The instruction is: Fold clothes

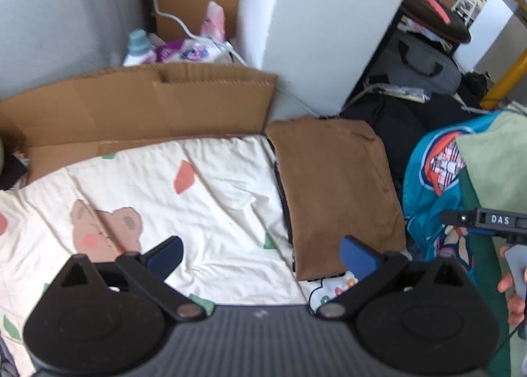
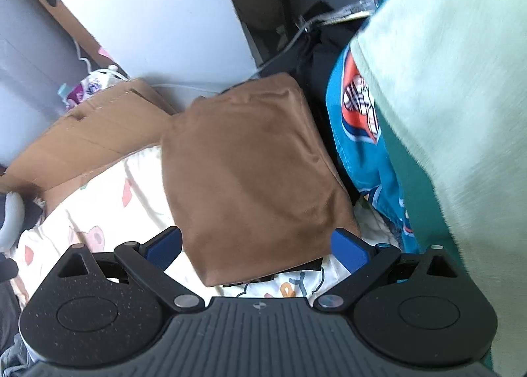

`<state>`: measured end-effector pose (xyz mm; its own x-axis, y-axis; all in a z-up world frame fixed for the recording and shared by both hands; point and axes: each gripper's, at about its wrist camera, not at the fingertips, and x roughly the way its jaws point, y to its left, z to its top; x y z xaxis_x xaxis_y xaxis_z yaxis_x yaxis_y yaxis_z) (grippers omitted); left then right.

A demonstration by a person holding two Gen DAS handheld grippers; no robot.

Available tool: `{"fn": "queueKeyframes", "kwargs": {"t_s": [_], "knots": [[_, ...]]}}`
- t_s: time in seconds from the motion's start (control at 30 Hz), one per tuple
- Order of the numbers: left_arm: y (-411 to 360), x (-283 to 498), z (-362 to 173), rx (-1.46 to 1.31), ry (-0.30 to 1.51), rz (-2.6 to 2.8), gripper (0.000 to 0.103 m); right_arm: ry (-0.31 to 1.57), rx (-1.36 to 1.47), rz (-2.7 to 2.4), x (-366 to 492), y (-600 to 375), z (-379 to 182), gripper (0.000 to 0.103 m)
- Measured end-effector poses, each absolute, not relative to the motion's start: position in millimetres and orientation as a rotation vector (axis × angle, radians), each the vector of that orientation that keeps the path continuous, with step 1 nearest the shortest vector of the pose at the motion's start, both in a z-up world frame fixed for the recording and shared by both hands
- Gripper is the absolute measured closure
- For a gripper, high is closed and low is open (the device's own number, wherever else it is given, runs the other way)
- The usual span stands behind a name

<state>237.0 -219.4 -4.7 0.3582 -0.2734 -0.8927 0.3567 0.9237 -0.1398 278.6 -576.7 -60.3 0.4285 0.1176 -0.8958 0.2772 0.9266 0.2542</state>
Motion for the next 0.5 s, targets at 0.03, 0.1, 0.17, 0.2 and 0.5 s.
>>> {"fn": "queueKeyframes", "kwargs": {"t_s": [0.03, 0.1, 0.17, 0.2, 0.5], "knots": [[-215.3, 235.2, 1.9, 0.074, 1.128, -0.399, 0.001, 1.126, 0.389, -0.102, 277.5, -575.6, -53.7, 0.003], [-207.7, 231.0, 14.3, 0.056, 1.119, -0.385, 0.001, 1.117, 0.381, -0.102, 274.5, -573.6, -40.6, 0.003], [-201.2, 225.9, 26.7, 0.05, 1.109, -0.379, 0.001, 1.111, 0.371, -0.1, 270.8, -572.1, -29.1, 0.003], [-198.6, 223.2, 32.7, 0.051, 1.102, -0.375, 0.001, 1.109, 0.364, -0.098, 269.0, -570.5, -23.4, 0.003], [-178.4, 214.1, 58.5, 0.069, 1.082, -0.341, 0.001, 1.106, 0.32, -0.063, 261.3, -552.7, 1.5, 0.003]]}}
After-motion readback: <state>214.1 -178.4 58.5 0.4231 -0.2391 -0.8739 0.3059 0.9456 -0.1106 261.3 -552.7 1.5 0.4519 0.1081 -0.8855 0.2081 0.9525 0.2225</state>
